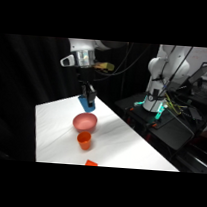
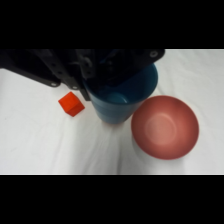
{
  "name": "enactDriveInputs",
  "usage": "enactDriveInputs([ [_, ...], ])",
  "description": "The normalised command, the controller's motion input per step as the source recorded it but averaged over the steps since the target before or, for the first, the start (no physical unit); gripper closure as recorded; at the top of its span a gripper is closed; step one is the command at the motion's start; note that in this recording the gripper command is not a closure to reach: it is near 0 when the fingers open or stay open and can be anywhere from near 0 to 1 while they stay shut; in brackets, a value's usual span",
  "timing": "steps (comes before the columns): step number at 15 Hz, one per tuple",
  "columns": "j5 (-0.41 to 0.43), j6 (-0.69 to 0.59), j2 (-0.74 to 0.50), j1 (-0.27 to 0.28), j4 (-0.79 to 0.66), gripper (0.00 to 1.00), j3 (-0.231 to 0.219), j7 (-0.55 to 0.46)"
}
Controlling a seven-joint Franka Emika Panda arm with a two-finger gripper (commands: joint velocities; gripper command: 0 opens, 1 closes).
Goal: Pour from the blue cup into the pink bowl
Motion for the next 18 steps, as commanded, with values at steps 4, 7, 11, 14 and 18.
enactDriveInputs([
  [4, -0.088, 0.39, -0.21, 0.120, -0.42, 0.09, 0.135, 0.31],
  [7, -0.123, 0.43, -0.06, 0.069, -0.25, 0.10, 0.074, 0.25],
  [11, -0.309, 0.62, 0.26, 0.042, -0.09, 0.11, -0.025, 0.36],
  [14, -0.401, 0.48, 0.38, 0.133, 0.03, 0.11, -0.152, 0.49],
  [18, -0.284, 0.17, 0.20, 0.240, 0.05, 0.11, -0.224, 0.42],
])
